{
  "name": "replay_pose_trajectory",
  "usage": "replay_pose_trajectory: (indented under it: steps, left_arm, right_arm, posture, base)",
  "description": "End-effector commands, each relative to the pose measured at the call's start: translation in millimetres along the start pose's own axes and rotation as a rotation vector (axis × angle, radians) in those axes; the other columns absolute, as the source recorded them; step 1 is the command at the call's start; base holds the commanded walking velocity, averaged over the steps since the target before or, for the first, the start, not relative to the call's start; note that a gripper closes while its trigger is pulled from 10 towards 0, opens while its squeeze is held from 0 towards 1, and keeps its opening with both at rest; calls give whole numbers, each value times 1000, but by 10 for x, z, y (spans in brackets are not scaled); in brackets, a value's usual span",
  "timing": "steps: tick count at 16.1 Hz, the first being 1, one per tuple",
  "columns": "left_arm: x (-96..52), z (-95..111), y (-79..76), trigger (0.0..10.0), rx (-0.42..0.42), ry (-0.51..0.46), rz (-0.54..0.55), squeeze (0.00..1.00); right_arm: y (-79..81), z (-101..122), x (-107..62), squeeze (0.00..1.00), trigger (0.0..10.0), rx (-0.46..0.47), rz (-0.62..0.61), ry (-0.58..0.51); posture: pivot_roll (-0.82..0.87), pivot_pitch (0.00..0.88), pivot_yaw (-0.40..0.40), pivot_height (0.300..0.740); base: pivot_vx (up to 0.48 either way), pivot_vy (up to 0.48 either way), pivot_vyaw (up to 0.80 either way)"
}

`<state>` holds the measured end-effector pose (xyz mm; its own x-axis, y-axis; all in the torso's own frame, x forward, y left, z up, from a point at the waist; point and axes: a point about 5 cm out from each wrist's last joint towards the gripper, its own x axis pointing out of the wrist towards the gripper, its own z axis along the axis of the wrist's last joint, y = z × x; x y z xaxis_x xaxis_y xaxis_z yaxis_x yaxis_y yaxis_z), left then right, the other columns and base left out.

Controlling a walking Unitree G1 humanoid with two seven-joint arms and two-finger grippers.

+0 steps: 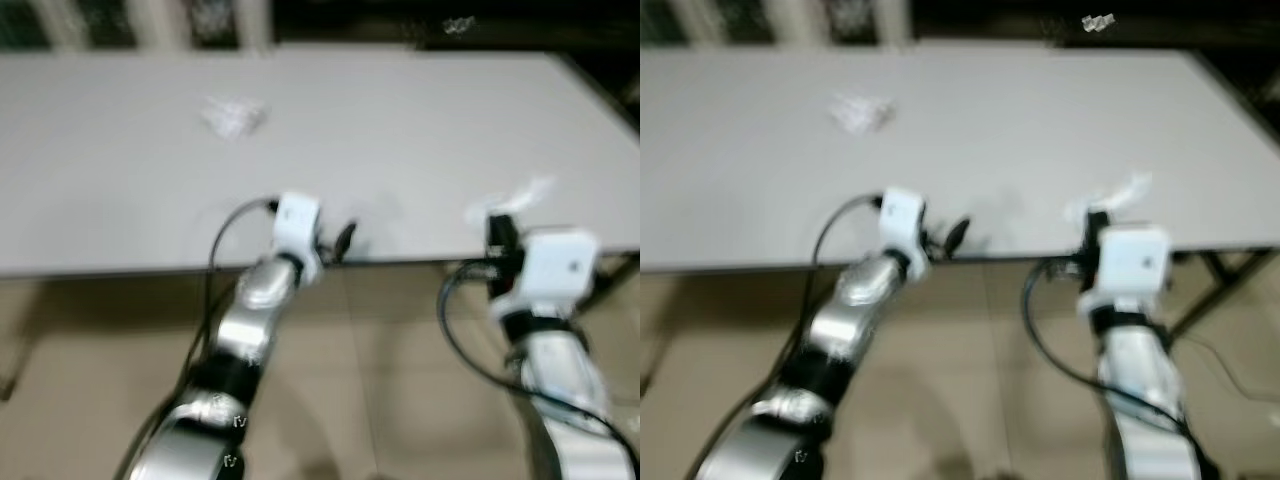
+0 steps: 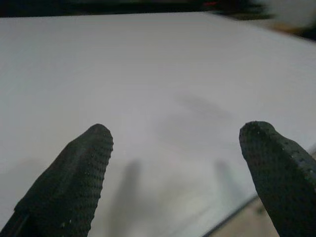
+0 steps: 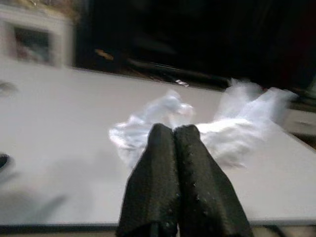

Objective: Picking trash to rubbish bin

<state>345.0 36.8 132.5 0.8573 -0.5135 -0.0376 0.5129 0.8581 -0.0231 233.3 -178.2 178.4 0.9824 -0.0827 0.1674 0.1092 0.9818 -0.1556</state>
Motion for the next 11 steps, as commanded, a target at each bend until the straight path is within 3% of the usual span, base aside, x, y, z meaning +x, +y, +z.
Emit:
replay_pose_trajectory:
  steps: [1, 11]
  left_arm:
    - [-13, 17, 78, 10000, 21, 2, 14, 0]
    - [5, 29, 106, 10000, 32, 2, 23, 0]
  right_arm:
    - [78, 62, 12, 0, 10000, 26, 28, -24]
    - [175, 48, 25, 0, 10000, 29, 97, -19]
  posture:
    - [89, 95, -44, 740]
    - [97, 82, -39, 740]
  base:
    - [480, 0, 0]
    - [480, 0, 0]
